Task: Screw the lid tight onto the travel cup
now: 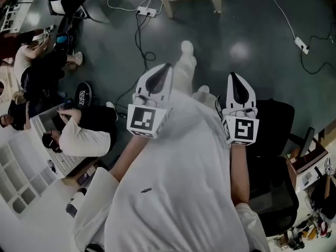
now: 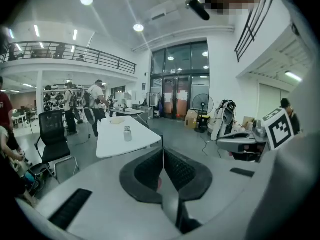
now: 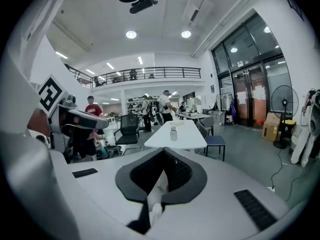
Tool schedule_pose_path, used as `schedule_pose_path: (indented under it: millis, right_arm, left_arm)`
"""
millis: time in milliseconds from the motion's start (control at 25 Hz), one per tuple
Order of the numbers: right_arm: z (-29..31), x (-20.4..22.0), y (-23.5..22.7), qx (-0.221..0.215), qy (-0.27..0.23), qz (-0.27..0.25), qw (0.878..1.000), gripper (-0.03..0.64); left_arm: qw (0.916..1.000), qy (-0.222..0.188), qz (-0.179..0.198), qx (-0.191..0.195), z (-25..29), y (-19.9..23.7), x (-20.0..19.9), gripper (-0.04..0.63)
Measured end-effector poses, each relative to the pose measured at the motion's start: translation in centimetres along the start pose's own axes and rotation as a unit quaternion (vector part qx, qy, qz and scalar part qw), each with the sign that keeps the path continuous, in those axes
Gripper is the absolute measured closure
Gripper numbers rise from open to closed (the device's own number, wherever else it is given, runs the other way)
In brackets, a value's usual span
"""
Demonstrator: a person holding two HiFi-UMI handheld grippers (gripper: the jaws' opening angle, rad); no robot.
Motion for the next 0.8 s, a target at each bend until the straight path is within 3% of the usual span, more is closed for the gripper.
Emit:
schedule_pose_path:
  millis: [280,400,560,800]
  right_arm:
    - [5.7,-3.0,-2.5,0.002,0.013,-0.015,1.0,0.615]
    - [9.5,-4.8,-2.6,-0.004,0.005,-0.008,1.0,0.615]
    - [16.3,-9.1,-2.9,-0.016,0.025,-0.044,0.999,0.615]
    - [28.0,-15.0,-0.8,-0.031,0.025,-0.07,0.997,0.615]
  left_arm:
    - [0.9997,0.004,-0.024,0.008,6.6,3.8,-0.9,0.588]
    - [0.9995,0.004,-0.03,0.001,9.7,7.3,-1.5,0.588]
    - [0.9972,-0.008,-0.071,-0.022,14.1,12.1,-1.9,0.588]
    - [0.9948,-0.028,-0.091,-0.036,19.5,21.1,-2.6,0.588]
Point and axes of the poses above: the fingertips, and each gripper's own axes: z forward along the fingers, y to its left, x out of its underside, the point moved 8 cm from there along -z, backward along the fingers, and after that the axes turned 15 degrees about z, right-handed, at the moved point
